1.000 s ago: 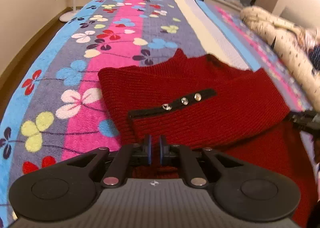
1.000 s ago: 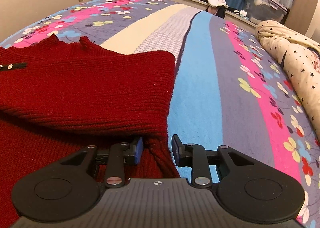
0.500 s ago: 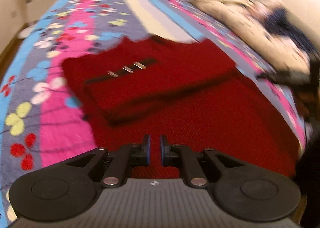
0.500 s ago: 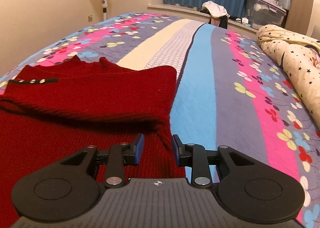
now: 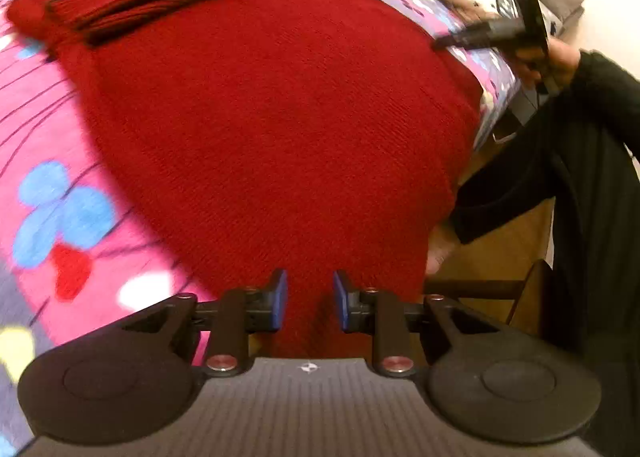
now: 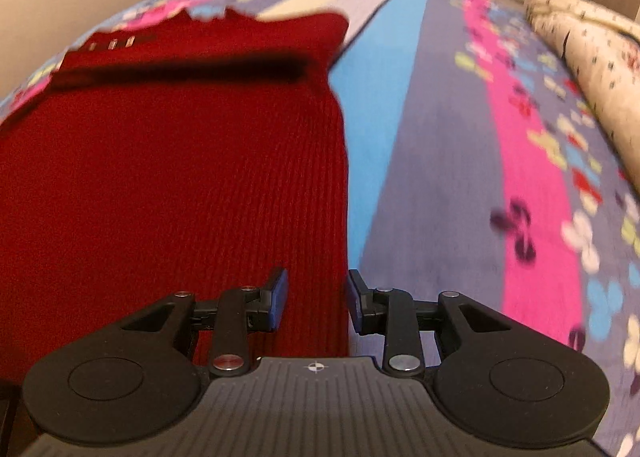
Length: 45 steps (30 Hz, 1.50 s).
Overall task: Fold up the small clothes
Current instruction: 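Move both grippers to the sweater hem, then grasp the hem with both grippers, fold it up toward the collar, release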
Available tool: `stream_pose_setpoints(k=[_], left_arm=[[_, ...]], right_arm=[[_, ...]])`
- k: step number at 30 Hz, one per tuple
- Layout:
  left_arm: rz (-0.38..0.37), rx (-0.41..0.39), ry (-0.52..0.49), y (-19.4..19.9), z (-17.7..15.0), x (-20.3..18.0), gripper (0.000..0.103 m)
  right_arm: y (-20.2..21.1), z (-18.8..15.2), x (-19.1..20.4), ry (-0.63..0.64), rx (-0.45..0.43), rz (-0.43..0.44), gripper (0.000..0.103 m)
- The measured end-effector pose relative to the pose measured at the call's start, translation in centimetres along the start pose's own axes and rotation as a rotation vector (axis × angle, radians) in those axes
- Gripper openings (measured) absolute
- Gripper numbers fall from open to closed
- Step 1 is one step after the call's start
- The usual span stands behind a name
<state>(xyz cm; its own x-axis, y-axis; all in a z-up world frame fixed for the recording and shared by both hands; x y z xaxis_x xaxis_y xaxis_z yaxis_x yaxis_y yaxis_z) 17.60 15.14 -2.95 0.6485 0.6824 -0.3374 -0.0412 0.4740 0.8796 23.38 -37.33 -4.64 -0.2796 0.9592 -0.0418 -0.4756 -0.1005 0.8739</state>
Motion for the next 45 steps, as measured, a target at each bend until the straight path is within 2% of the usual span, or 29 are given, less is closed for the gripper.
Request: stream_pose_setpoints(k=[3, 9, 16, 22, 24, 26, 29, 32, 34, 35, 36, 37, 39, 40, 42, 43, 45], left_arm=[[0.007, -0.042, 0.049, 1.0, -0.6, 1.4, 0.025], [0.073, -0.096, 0.059, 2.6, 0.3, 1.8, 0.027], [0.142, -0.037, 0.048, 1.7, -0.3, 1.7, 0.03], [0.125, 0.016, 0.025, 0.3, -0.5, 1.3, 0.032], [0.121, 0.015, 0.023, 0.4, -0.6, 1.4, 0.031], [0.121, 0.001, 0.011, 0.7, -0.6, 1.4, 0.015], [0.124, -0.038, -0.021, 1.6, -0.6, 1.1, 0.009], [0.14, -0.141, -0.008, 3.8, -0.2, 1.7, 0.006], [0.136, -0.278, 0.047, 6.5, 0.5, 2.8, 0.005], [0.148, -0.361, 0.089, 8.0, 0.9, 3.6, 0.0], [0.2, -0.431, 0.138, 9.3, 1.1, 4.5, 0.0], [0.246, -0.507, 0.247, 10.8, 1.3, 6.5, 0.0], [0.267, -0.558, 0.419, 12.0, 1.1, 9.6, 0.0], [0.267, -0.543, 0.459, 11.7, 1.1, 10.5, 0.0], [0.285, -0.458, 0.425, 10.3, 1.7, 10.5, 0.0], [0.273, -0.396, 0.393, 9.1, 2.0, 9.9, 0.0], [0.201, -0.293, 0.33, 7.2, 2.0, 8.4, 0.002]], right_arm=[[0.0, -1.4, -0.1, -0.01, 0.028, 0.002, 0.035], [0.3, -2.2, -0.7, -0.032, 0.059, 0.016, 0.036], [0.4, -3.7, -1.6, -0.048, 0.071, 0.044, 0.04], [0.0, -3.9, -1.8, -0.054, 0.096, 0.085, 0.04], [0.0, -3.7, -1.5, -0.037, 0.097, 0.107, 0.027], [0.2, -3.6, -1.2, -0.019, 0.093, 0.131, 0.011], [0.8, -3.3, -1.3, -0.016, 0.075, 0.162, 0.009], [2.4, -2.0, -2.3, -0.074, -0.016, 0.253, 0.008], [4.4, -0.5, -3.6, -0.16, -0.144, 0.357, 0.007], [5.4, 0.2, -4.3, -0.201, -0.211, 0.408, 0.006], [6.4, 1.1, -5.0, -0.246, -0.289, 0.461, 0.006], [6.9, 1.9, -5.8, -0.289, -0.355, 0.49, 0.006], [7.0, 3.6, -7.5, -0.39, -0.441, 0.5, 0.006], [6.5, 4.2, -8.0, -0.428, -0.449, 0.478, 0.006], [4.3, 5.6, -8.3, -0.477, -0.397, 0.423, 0.006], [2.9, 6.3, -8.1, -0.484, -0.355, 0.395, 0.007], [1.2, 7.2, -7.4, -0.474, -0.299, 0.345, 0.007]])
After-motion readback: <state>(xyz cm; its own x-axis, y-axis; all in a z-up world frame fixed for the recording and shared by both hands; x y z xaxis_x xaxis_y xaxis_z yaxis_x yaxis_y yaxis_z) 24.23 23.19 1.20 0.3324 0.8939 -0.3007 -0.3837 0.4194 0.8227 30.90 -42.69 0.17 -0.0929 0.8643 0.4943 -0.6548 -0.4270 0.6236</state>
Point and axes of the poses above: each gripper's, at about its wrist camera, not at the fingertips, and y roughly against the way its jaws point, x to its left, z to its top, the point moved 4 cm from there along -y, roughly the way its jaws point, and after that the axes turned 5 degrees about x, right-handed, at the moved point
